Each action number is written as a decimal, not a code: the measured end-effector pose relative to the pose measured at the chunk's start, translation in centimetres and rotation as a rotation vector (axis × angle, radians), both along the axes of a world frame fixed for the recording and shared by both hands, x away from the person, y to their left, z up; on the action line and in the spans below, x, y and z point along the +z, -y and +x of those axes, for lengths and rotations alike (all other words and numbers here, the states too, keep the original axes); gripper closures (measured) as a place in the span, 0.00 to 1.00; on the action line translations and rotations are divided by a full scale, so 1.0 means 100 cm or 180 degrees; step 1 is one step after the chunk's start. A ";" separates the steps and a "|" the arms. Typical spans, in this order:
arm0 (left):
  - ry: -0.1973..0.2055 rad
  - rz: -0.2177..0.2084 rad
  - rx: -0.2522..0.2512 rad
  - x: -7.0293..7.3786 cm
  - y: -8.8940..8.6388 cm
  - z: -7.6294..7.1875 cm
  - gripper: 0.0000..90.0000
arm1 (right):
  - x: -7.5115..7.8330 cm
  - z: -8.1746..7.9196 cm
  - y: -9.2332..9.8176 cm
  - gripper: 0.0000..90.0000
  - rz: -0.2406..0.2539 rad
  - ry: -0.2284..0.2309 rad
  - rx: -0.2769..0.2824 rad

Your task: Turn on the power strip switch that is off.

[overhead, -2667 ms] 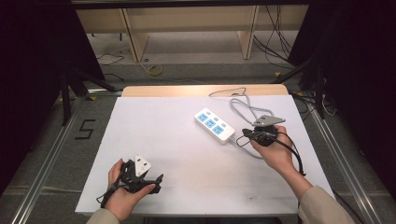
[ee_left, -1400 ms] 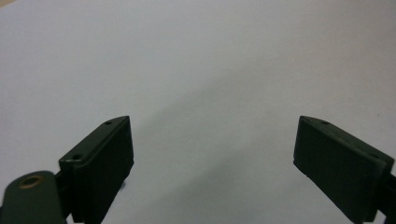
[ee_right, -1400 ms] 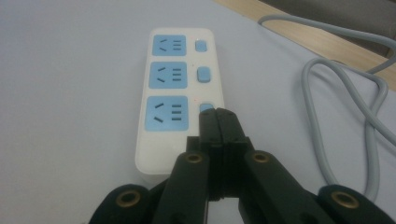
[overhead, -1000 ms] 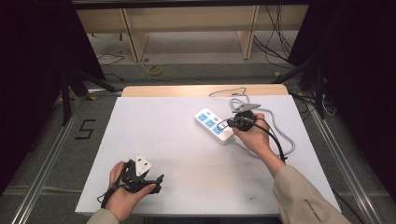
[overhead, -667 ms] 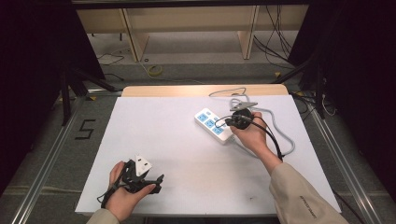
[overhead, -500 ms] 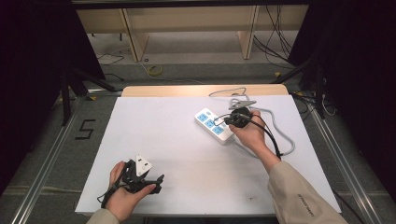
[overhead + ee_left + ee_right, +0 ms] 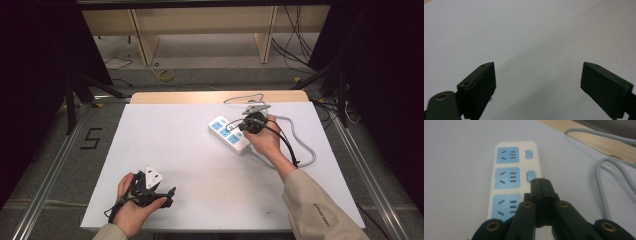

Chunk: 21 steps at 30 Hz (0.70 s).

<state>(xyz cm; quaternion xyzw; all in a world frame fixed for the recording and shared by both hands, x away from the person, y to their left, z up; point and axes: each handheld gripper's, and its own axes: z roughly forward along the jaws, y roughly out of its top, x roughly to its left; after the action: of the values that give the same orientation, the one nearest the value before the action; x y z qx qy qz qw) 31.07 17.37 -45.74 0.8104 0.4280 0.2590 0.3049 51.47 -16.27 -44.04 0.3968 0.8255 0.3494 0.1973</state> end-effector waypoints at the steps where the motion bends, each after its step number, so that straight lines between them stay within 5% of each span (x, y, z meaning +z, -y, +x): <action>1: 0.0003 0.0000 0.0000 0.000 0.000 0.000 0.14 | 0.000 0.000 0.000 1.00 0.0000 0.0000 0.0000; 21: 0.0004 0.0008 -0.0021 0.000 0.000 0.000 0.14 | -0.003 0.013 -0.009 1.00 -0.0037 -0.0056 -0.0015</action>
<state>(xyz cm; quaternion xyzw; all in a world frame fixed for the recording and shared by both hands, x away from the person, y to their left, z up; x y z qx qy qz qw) 31.07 17.33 -45.72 0.8120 0.4248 0.2591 0.3050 52.73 -15.34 -44.39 0.4007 0.8283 0.3406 0.1932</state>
